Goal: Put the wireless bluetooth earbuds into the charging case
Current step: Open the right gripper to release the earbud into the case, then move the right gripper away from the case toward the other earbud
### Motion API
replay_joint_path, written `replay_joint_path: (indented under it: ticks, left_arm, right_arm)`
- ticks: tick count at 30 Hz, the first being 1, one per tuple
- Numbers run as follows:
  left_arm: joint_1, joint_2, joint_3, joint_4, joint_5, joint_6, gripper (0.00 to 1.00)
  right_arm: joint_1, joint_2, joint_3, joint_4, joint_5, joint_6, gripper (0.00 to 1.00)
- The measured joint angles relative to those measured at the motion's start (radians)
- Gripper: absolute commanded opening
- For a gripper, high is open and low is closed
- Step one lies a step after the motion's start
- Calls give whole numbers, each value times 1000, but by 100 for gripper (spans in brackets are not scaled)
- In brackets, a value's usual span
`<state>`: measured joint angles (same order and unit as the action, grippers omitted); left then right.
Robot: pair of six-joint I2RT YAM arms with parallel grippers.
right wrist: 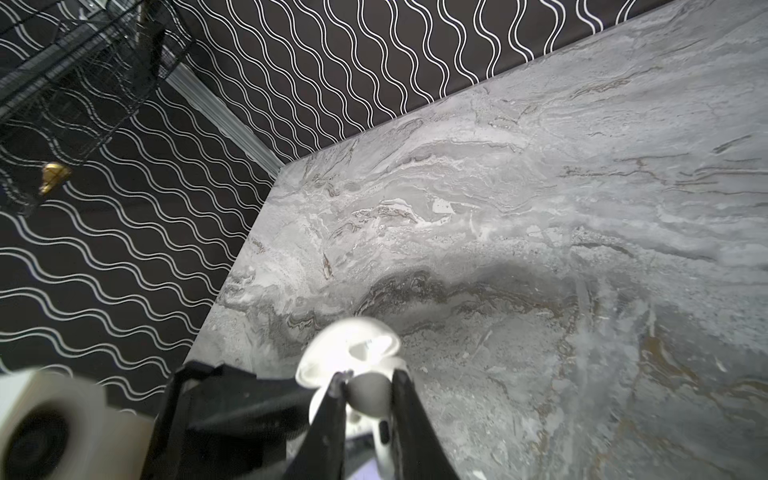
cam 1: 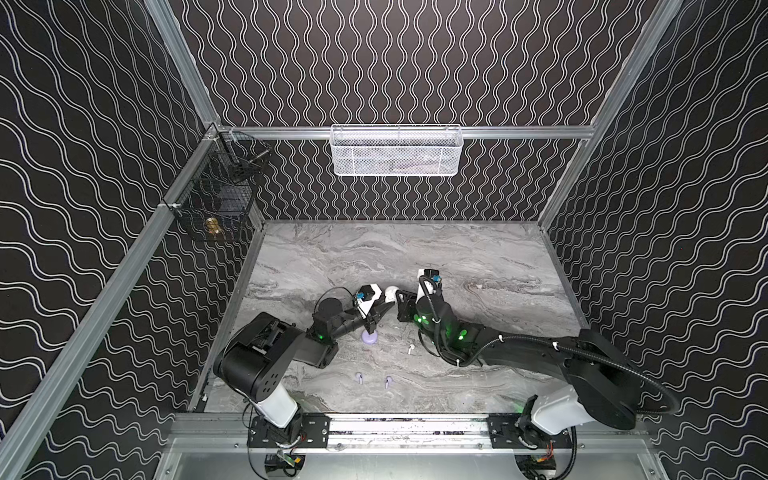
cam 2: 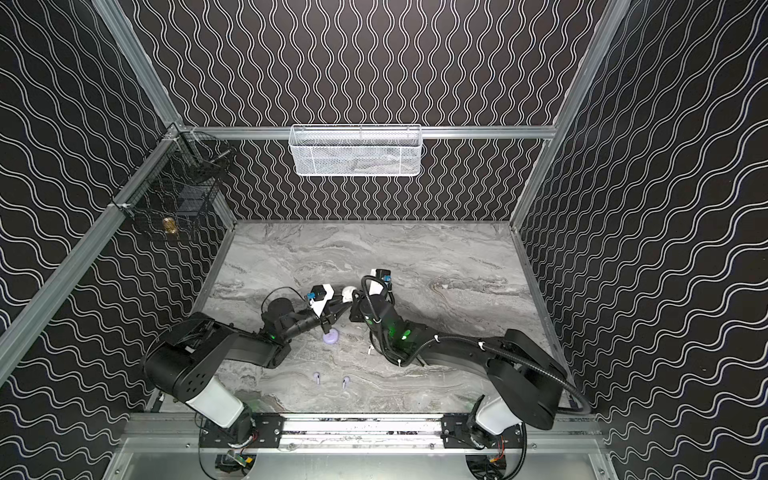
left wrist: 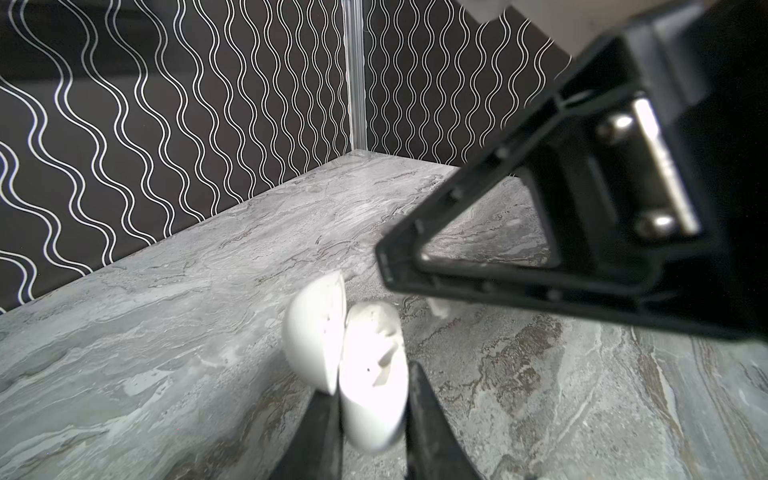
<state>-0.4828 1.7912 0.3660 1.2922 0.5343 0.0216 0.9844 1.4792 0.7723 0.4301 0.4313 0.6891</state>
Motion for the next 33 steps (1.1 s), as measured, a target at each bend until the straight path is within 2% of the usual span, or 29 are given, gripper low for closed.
replay_joint_path:
  ticks: [5, 10, 16, 21, 27, 33]
  left_arm:
    - [0, 0, 0, 0, 26, 0, 20]
    - [0, 0, 0, 0, 50, 0, 20]
    - [0, 0, 0, 0, 73, -8, 20]
    - [0, 0, 0, 0, 82, -15, 20]
    - [0, 0, 0, 0, 73, -15, 20]
    - [1, 0, 0, 0, 50, -16, 20]
  right_arm:
    - [-5, -43, -42, 58, -63, -39, 23]
    - [-52, -81, -118, 141, -189, -63, 24]
    - [-82, -103, -124, 158, -322, -96, 23]
    - [-84, -101, -114, 146, -337, -98, 23]
    - [-111, -141, -32, -92, -245, -98, 34]
    - [-194, -219, -53, -360, -175, -64, 35]
